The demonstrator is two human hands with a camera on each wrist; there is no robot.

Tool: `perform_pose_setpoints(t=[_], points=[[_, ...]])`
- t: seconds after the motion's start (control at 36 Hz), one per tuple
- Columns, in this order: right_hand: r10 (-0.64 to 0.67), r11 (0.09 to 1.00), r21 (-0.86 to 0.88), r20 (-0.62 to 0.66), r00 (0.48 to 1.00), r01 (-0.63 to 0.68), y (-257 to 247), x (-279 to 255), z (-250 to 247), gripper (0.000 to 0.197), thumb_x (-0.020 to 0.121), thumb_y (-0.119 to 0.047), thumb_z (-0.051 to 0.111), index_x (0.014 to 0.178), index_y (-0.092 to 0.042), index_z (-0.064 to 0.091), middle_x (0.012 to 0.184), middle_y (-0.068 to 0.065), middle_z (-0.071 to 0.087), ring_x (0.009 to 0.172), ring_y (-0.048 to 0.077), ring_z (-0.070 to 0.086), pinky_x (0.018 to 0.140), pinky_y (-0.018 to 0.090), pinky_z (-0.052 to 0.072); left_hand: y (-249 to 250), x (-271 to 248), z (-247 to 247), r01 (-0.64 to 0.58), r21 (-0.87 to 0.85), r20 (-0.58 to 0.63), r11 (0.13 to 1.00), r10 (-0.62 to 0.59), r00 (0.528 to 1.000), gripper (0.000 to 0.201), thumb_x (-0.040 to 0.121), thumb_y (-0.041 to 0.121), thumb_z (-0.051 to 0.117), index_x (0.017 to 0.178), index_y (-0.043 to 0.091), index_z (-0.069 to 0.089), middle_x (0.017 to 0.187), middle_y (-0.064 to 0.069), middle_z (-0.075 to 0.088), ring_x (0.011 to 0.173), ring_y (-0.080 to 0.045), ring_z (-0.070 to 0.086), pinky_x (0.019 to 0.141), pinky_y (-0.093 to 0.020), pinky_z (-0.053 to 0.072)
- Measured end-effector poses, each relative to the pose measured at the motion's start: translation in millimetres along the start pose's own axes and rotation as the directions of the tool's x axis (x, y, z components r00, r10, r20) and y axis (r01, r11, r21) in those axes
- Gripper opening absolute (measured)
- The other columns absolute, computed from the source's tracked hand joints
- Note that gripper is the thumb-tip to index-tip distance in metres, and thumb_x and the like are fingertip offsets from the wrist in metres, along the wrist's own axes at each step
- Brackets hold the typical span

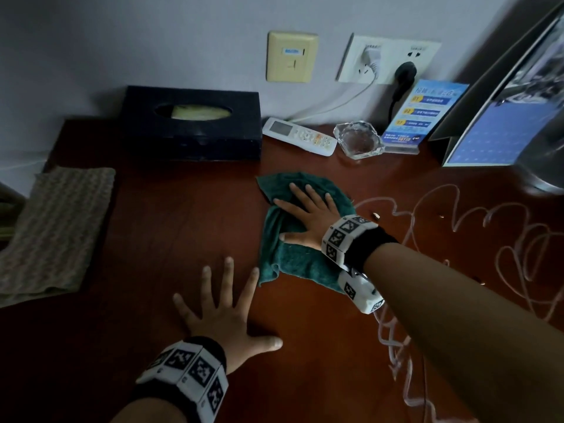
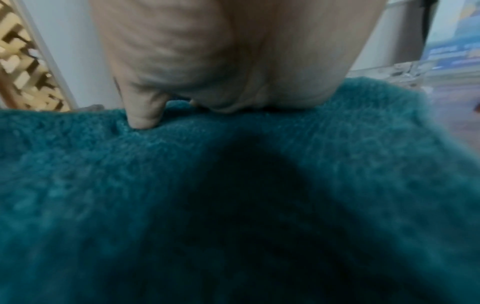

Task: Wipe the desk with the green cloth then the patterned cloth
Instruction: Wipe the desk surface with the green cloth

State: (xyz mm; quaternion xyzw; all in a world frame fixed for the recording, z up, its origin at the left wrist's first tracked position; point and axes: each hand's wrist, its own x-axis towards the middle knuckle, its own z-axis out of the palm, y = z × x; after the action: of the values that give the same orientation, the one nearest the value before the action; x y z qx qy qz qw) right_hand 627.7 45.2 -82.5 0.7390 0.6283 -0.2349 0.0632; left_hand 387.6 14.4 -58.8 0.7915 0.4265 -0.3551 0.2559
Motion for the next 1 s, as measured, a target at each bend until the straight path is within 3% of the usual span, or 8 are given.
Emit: perform_pose_setpoints(t=[0.17,0.25,0.36,0.53,1.0], points=[[0.103,0.990,0.101,0.005,0.995,-0.103,16,11,-12,0.083,0.081,-0.055,0.059,0.143,-0.055,0.004,0.157,-0.013,-0.020,0.145,0.020,-0.019,0.114,0.052,-0.010,0,0,-1,0.002,0.001,0.010,1.000,-0.002,1.000,0.114,0.062,0.089,0.041,0.118,0.046,-0.048,0.126,0.001,-0.062,0.127,-0.035,-0.046,0.100,-0.072,-0.012],[0.128,0.989,0.068,0.005,0.992,-0.128,30,12,-14,0.092,0.076,-0.060,0.062,0.143,-0.056,-0.001,0.156,-0.012,-0.021,0.145,0.021,-0.019,0.114,0.053,-0.009,0,0,-1,-0.001,-0.005,0.013,1.000,0.001,1.000,0.114,0.062,0.089,0.042,0.117,0.048,-0.048,0.125,0.002,-0.063,0.127,-0.035,-0.047,0.100,-0.072,-0.012],[0.187,0.982,0.028,-0.007,0.982,-0.186,45,8,-16,0.096,0.072,-0.075,0.055,0.143,-0.055,-0.007,0.155,-0.012,-0.024,0.144,0.021,-0.019,0.115,0.053,-0.007,0,0,-1,0.000,-0.012,0.019,1.000,0.000,1.000,0.113,0.062,0.089,0.042,0.116,0.049,-0.049,0.125,0.002,-0.063,0.126,-0.035,-0.047,0.100,-0.072,-0.013],[0.308,0.951,0.034,-0.019,0.951,-0.308,63,1,-18,0.095,0.069,-0.084,0.045,0.142,-0.055,-0.010,0.155,-0.013,-0.025,0.145,0.020,-0.019,0.116,0.053,-0.005,1,1,-2,0.009,-0.010,0.026,1.000,-0.008,1.000,0.114,0.061,0.089,0.043,0.117,0.048,-0.048,0.125,0.002,-0.063,0.127,-0.035,-0.046,0.100,-0.072,-0.012],[0.541,0.835,0.132,-0.022,0.840,-0.534,88,-30,-7,0.100,0.065,-0.089,0.038,0.145,-0.051,-0.010,0.155,-0.008,-0.026,0.144,0.027,-0.019,0.112,0.061,-0.004,2,0,-2,0.016,-0.003,0.013,1.000,-0.016,1.000,0.116,0.063,0.087,0.045,0.120,0.047,-0.048,0.125,0.002,-0.063,0.126,-0.036,-0.047,0.100,-0.073,-0.014]])
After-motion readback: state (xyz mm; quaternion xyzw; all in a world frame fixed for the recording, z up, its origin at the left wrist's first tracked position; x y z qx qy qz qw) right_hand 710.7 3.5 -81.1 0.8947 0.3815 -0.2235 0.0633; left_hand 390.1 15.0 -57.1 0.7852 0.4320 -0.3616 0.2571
